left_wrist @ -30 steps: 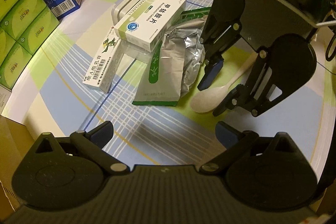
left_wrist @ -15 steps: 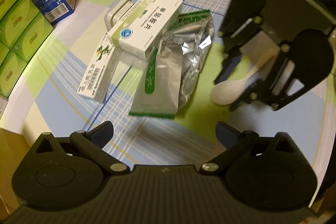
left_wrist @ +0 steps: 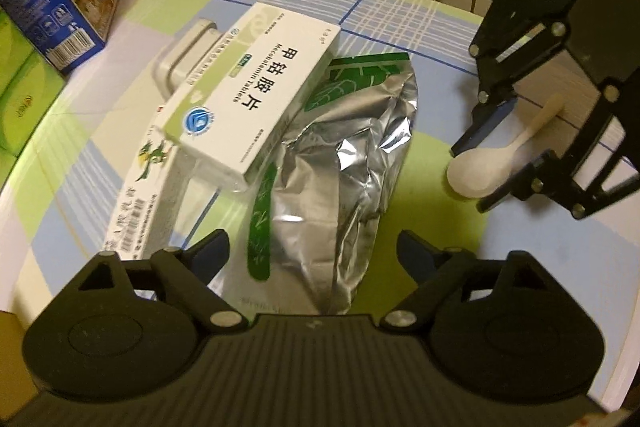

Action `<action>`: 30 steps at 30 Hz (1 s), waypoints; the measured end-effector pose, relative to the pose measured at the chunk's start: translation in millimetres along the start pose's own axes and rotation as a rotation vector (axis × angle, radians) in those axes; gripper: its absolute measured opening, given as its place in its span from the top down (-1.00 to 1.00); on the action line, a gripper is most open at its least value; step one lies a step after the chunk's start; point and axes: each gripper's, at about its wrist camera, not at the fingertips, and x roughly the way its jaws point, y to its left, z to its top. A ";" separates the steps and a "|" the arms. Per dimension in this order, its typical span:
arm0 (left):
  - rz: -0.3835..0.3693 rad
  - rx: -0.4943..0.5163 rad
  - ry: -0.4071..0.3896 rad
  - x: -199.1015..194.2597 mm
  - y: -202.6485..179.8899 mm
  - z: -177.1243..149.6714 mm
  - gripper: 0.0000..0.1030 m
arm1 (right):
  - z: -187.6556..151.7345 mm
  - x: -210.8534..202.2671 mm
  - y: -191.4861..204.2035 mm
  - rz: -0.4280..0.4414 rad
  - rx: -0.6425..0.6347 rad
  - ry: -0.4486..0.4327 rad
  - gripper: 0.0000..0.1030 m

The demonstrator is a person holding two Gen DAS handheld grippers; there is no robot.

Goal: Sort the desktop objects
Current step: 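Grasp the silver foil bag with the left gripper while the right gripper holds the spoon, then carry the foil bag and spoon with both grippers over the cardboard box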

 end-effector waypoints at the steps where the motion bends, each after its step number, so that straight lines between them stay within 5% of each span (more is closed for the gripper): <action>1: -0.003 -0.001 0.009 3.8 0.4 1.4 -0.64 | 0.0 -0.4 -0.3 0.000 0.005 -0.001 0.41; 4: 0.018 0.005 0.028 10.6 -0.8 2.8 -0.55 | -2.6 -3.8 -1.2 -0.003 0.027 -0.007 0.41; 8: 0.029 -0.037 0.034 5.9 0.3 2.0 -0.18 | -5.3 -7.4 -0.1 -0.015 0.072 -0.006 0.41; 13: 0.054 -0.120 0.068 -8.3 -10.0 -12.4 -0.09 | -11.1 -11.6 2.2 -0.043 0.173 0.001 0.41; 26: 0.122 -0.554 0.116 -77.0 -65.1 -106.3 -0.14 | -28.7 -27.4 37.8 -0.078 0.481 0.017 0.41; 30: 0.127 -0.505 0.103 -89.6 -77.6 -113.7 -0.56 | -27.6 -26.6 54.2 -0.073 0.513 -0.003 0.41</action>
